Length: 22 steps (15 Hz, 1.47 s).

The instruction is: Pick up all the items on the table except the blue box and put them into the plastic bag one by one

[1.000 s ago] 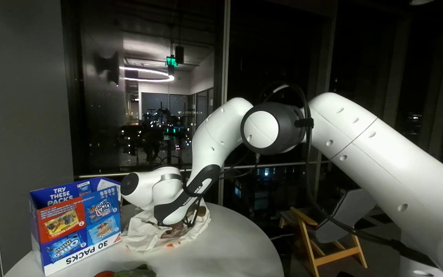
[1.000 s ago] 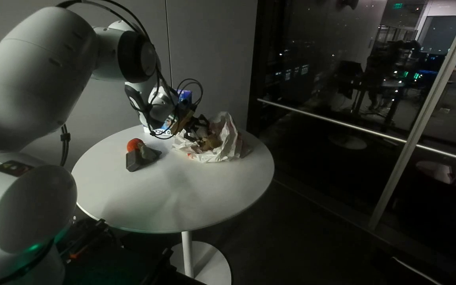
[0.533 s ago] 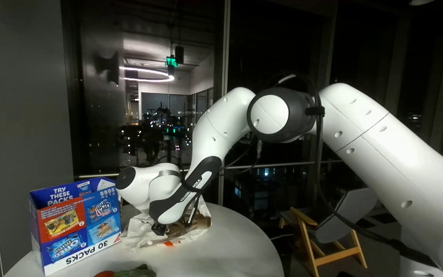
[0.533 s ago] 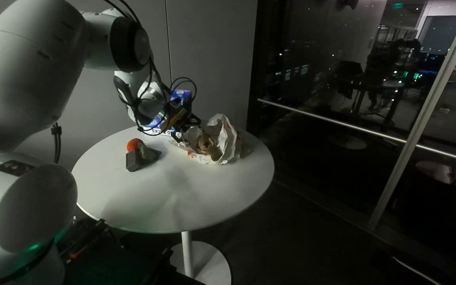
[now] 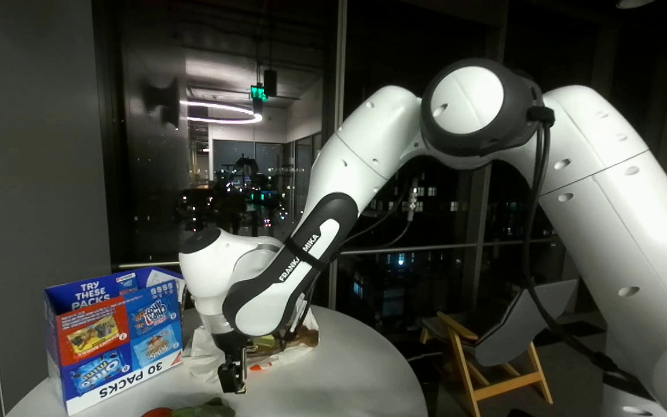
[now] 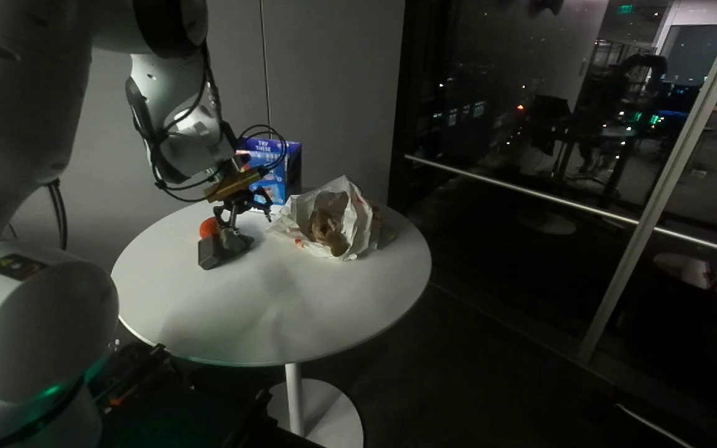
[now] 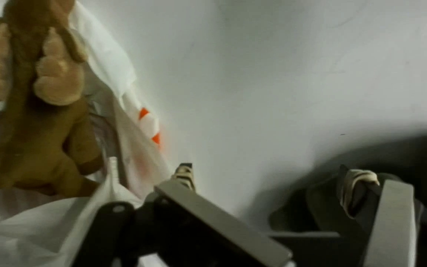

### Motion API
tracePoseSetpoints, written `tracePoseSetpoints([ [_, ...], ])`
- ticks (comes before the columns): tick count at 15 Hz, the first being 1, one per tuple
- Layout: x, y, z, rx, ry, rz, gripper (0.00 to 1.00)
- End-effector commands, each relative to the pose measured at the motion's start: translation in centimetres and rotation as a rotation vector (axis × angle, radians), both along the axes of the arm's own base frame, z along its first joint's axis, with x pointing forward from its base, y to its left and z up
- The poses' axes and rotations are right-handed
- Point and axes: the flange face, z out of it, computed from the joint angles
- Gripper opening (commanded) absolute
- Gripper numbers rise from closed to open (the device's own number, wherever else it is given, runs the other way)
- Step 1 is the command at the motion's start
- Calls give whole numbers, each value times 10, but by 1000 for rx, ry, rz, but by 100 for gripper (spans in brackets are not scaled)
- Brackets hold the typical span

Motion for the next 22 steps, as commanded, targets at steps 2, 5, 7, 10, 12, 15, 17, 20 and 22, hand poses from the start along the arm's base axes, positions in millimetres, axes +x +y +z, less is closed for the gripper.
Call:
tracePoseSetpoints([
  [2, -68, 1, 27, 142, 132, 138, 100],
  [5, -88, 8, 17, 232, 217, 242, 100],
  [7, -96, 17, 7, 297, 258, 312, 100],
  [10, -100, 30, -4, 393, 265, 428, 100],
  [12, -100, 37, -11, 453, 252, 503, 100],
  [15, -97, 38, -25, 509, 274, 559, 100],
  [17, -95, 35, -36, 507, 273, 576, 100],
  [20, -96, 34, -37, 483, 220, 598, 100],
  [22, -101, 40, -30, 506, 220, 622, 100],
])
